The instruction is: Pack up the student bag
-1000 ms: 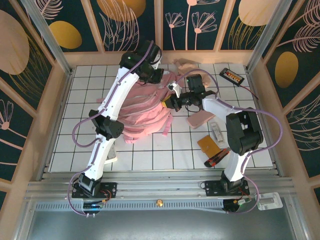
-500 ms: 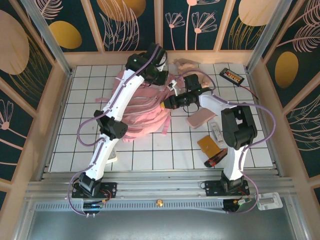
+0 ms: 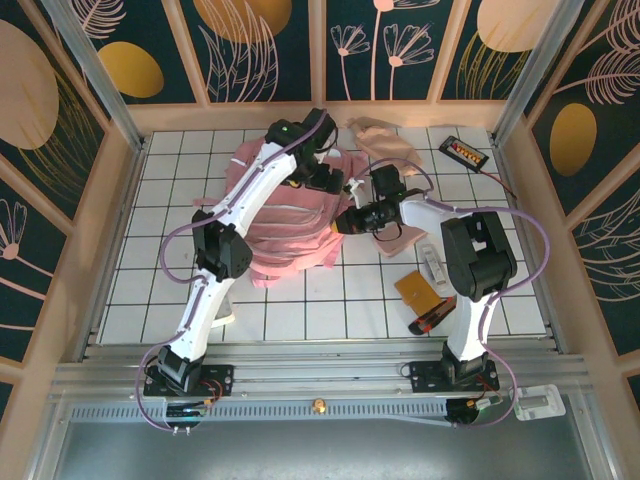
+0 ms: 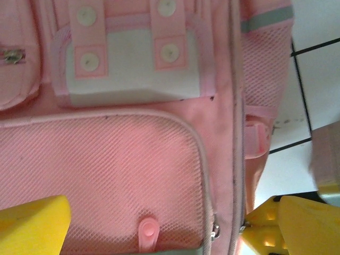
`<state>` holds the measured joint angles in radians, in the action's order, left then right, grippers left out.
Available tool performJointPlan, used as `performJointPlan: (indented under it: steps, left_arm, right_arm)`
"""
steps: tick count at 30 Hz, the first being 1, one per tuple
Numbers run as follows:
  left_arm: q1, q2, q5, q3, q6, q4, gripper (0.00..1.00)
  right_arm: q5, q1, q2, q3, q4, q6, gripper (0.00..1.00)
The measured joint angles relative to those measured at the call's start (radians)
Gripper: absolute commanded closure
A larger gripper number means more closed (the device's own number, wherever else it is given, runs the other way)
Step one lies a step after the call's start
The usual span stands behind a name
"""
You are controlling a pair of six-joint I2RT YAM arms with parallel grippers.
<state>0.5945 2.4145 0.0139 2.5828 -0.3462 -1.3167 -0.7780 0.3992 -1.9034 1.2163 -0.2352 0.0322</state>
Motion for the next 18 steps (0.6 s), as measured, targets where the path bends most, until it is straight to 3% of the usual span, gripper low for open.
performJointPlan:
  steps: [9, 14, 18]
  left_arm:
    - [0.035, -0.026, 0.049, -0.130, -0.004, -0.027, 0.06]
    - [0.042, -0.002, 0.055, -0.083, -0.012, -0.026, 0.39]
    - [0.042, 0.039, 0.055, -0.073, -0.018, -0.026, 0.52]
  right_arm:
    - [-0.001, 0.000, 0.001, 0.014, 0.018, -0.022, 1.00]
    - [0.000, 0.000, 0.002, 0.022, 0.018, -0.026, 1.00]
    - [0.000, 0.000, 0.003, 0.022, 0.018, -0.027, 1.00]
